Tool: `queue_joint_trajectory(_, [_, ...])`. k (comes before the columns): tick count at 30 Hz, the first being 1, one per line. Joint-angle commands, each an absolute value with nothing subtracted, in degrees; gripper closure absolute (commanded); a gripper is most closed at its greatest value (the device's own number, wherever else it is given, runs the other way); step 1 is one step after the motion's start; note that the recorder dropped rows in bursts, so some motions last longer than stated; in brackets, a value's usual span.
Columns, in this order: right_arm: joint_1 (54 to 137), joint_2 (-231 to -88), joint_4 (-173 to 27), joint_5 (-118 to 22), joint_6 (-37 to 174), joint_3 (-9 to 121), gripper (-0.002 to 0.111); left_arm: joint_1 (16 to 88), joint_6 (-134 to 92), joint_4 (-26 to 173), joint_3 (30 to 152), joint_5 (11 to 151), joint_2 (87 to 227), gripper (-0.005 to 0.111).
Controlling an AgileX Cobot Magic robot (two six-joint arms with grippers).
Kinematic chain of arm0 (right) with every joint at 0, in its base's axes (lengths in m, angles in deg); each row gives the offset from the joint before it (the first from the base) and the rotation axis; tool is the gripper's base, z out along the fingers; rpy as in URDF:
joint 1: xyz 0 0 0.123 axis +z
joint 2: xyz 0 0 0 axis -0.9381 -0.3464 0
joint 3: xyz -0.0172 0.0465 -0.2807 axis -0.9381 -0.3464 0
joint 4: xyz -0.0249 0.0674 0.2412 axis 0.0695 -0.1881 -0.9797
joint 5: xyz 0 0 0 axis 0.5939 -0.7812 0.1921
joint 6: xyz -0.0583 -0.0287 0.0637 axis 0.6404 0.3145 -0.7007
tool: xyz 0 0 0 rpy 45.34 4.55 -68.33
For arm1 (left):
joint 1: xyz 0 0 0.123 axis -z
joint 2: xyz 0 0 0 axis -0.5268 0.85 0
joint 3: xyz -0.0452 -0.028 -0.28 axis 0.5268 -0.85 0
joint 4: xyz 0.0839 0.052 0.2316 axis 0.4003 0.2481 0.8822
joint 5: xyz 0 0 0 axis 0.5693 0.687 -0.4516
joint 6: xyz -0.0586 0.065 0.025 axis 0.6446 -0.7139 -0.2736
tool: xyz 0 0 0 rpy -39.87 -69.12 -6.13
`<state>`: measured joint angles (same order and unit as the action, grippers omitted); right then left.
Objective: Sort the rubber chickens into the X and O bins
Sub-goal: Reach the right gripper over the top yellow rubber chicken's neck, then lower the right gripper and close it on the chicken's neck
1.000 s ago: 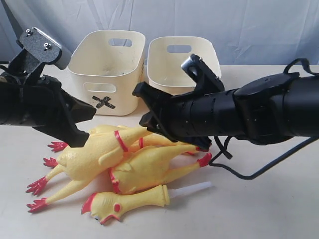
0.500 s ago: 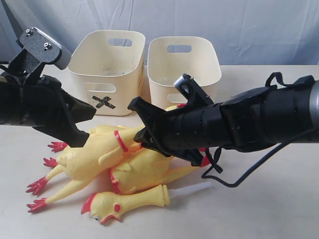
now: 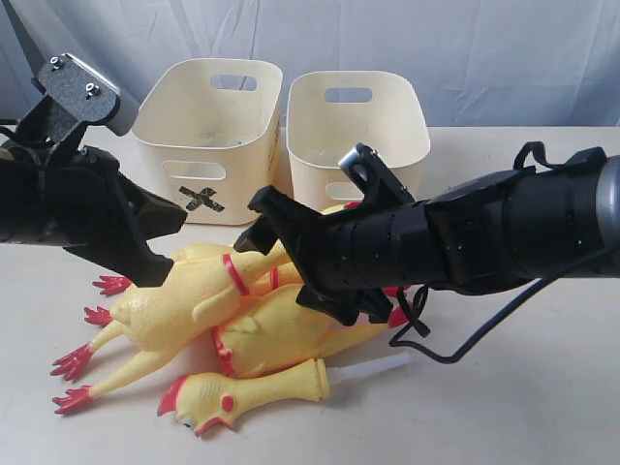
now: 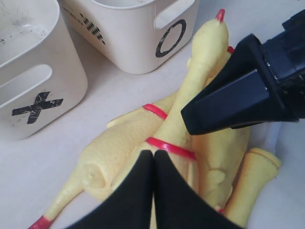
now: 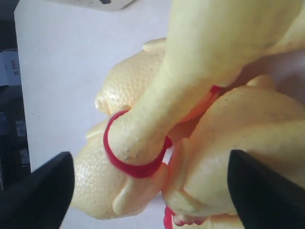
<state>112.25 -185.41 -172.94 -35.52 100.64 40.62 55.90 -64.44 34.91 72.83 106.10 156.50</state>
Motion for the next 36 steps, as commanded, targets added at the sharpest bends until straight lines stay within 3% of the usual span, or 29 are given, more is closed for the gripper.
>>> queue_joint_trajectory(1, [112.2,-185.5,-172.8,-36.9,101.5,40.7,0.025,56.3,-64.5,35.3,73.1,106.4,156.7,0.107])
queue_joint_trajectory(22, [112.3,-186.8,-172.7,-35.6,102.8,44.5,0.025,56.3,-64.5,35.3,73.1,106.4,156.7,0.107])
queue_joint_trajectory(36, [113.9,-188.7,-173.3,-43.6,102.8,44.5,0.025,56.3,-64.5,35.3,73.1,106.4,156.7,0.107])
